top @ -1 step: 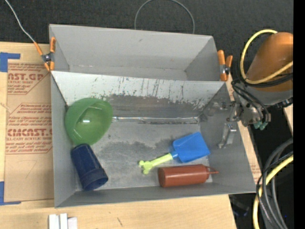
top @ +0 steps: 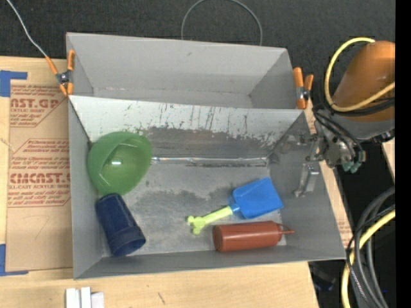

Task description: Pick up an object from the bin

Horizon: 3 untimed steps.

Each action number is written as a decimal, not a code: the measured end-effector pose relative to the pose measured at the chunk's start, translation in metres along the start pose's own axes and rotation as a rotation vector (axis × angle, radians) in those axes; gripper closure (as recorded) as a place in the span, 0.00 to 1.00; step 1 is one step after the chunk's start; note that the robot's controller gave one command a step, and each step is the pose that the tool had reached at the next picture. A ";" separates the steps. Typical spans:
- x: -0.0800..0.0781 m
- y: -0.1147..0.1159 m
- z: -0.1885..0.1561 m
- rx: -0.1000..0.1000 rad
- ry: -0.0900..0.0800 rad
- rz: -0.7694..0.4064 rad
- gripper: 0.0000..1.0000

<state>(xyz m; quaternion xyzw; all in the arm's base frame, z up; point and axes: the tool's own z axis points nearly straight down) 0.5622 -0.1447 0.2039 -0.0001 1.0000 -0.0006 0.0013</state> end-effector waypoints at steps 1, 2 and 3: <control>0.018 0.019 0.079 -0.001 0.001 0.110 0.00; 0.003 0.012 0.136 -0.001 0.001 0.141 0.00; 0.028 0.042 0.122 -0.002 -0.006 0.219 0.00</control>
Offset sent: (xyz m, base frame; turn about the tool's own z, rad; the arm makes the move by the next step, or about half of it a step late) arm -0.0022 0.0107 -0.1339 0.1424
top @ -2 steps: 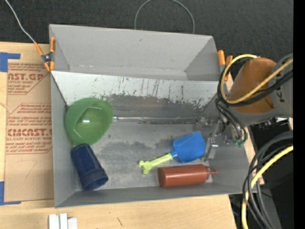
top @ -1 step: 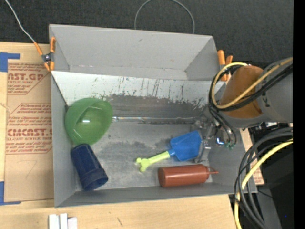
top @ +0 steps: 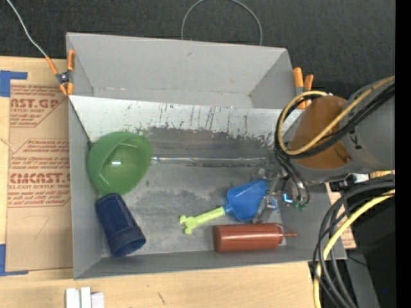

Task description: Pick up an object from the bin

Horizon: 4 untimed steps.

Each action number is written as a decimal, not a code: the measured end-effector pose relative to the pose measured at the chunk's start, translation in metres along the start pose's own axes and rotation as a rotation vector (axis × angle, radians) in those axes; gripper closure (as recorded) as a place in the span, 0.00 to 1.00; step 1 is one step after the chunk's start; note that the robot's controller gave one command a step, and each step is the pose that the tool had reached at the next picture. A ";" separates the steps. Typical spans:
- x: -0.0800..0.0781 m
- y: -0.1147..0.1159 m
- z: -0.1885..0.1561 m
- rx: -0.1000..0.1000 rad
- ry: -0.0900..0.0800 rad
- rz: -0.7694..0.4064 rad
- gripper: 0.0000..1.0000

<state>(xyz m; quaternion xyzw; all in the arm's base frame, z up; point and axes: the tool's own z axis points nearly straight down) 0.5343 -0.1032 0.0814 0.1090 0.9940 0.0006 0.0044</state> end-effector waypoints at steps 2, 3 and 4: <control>0.009 0.009 0.007 -0.002 -0.024 0.042 0.00; 0.015 0.021 0.012 0.000 -0.007 0.102 1.00; 0.015 0.021 0.012 0.000 -0.007 0.102 1.00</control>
Offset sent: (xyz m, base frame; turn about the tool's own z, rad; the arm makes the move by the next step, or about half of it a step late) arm -0.0135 0.0113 -0.0114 0.0406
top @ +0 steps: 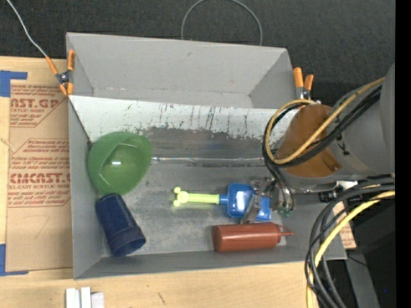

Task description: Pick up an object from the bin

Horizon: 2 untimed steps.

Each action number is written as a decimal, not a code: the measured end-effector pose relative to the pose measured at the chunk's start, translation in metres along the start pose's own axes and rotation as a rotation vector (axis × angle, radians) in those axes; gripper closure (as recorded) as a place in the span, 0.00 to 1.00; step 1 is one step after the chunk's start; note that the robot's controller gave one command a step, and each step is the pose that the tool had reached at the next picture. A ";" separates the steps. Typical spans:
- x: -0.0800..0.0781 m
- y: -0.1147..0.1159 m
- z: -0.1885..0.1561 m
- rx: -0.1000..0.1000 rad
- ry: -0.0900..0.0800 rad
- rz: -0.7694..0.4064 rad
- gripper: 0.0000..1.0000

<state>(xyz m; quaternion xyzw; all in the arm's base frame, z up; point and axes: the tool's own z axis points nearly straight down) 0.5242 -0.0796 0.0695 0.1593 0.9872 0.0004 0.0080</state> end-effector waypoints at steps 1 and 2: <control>-0.006 -0.001 -0.084 0.000 0.004 0.023 1.00; -0.010 -0.006 -0.111 -0.001 -0.004 0.028 1.00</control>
Offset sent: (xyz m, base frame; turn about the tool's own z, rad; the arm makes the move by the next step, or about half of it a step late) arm 0.0025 -0.0204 0.0662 0.0342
